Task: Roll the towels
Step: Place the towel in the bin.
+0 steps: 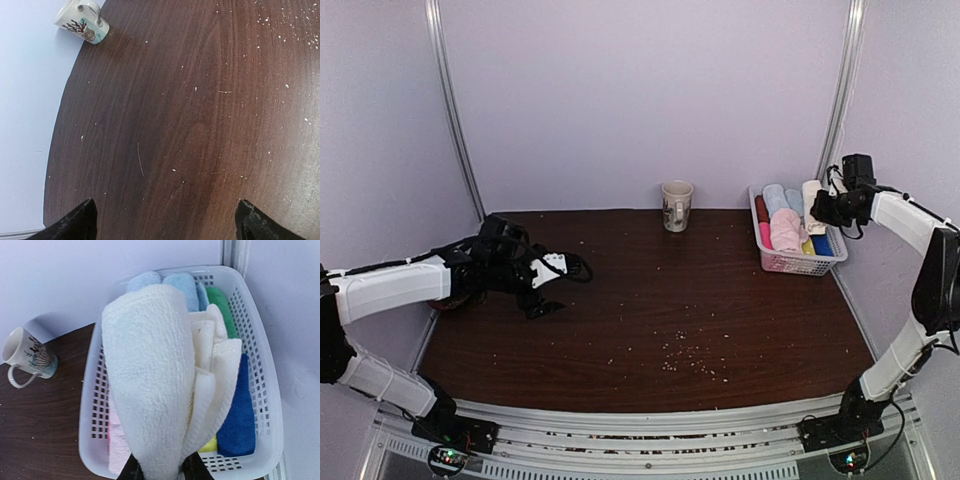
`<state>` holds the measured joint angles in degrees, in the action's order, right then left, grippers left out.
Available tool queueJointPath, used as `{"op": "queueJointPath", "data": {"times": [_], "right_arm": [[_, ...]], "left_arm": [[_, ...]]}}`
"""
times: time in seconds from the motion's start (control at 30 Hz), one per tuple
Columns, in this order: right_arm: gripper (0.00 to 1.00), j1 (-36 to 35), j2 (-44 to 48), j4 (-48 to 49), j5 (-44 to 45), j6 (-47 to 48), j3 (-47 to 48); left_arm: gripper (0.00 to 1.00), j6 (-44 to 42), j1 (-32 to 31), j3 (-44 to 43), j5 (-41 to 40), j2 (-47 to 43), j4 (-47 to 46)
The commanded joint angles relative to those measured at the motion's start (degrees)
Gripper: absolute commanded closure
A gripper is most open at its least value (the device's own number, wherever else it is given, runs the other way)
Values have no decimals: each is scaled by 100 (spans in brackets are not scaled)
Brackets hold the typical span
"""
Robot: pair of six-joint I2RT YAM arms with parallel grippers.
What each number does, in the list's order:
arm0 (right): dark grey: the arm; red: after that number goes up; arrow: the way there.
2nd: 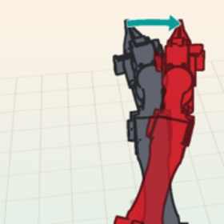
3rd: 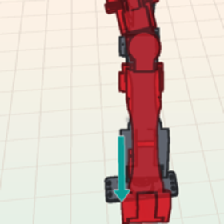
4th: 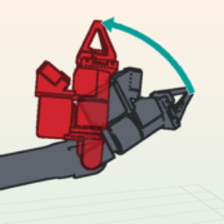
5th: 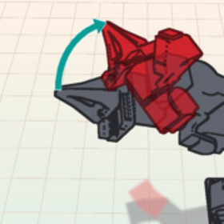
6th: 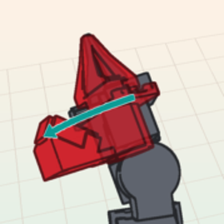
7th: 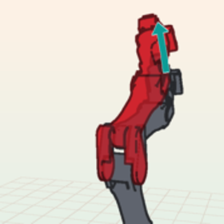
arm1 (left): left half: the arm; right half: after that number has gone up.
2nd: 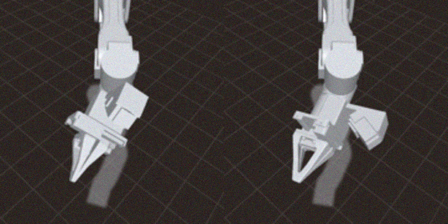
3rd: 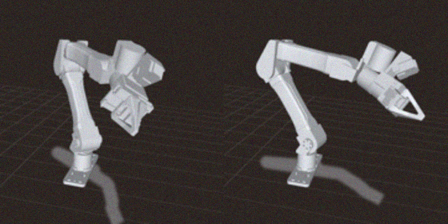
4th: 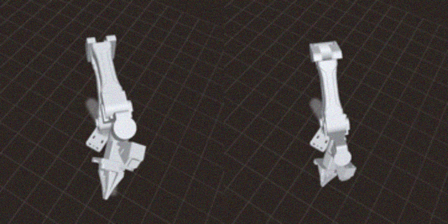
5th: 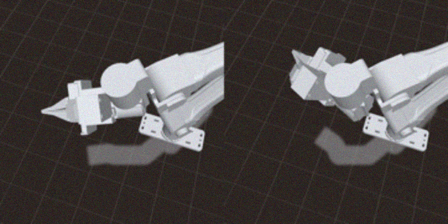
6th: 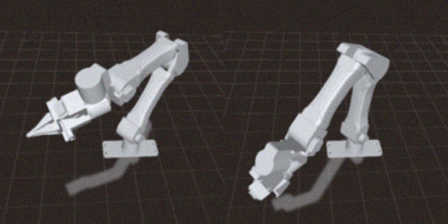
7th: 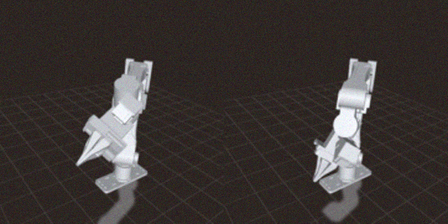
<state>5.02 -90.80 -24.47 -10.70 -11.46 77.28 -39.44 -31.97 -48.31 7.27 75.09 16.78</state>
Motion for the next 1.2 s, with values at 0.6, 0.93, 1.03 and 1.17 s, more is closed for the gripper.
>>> {"op": "queueJointPath", "data": {"times": [0.6,0.93,1.03,1.17], "right_arm": [[100,449,-2019,-1779,-596,1127,691],[50,432,-1629,-1957,-4,1122,809],[2,397,-1324,-2123,165,1162,974],[0,377,-833,-2207,367,1143,1152]], "left_arm": [[2,134,13,91,-79,241,-177],[2,140,9,0,-32,338,-107],[2,120,16,-146,-18,383,2],[2,103,102,-341,3,365,190]]}}
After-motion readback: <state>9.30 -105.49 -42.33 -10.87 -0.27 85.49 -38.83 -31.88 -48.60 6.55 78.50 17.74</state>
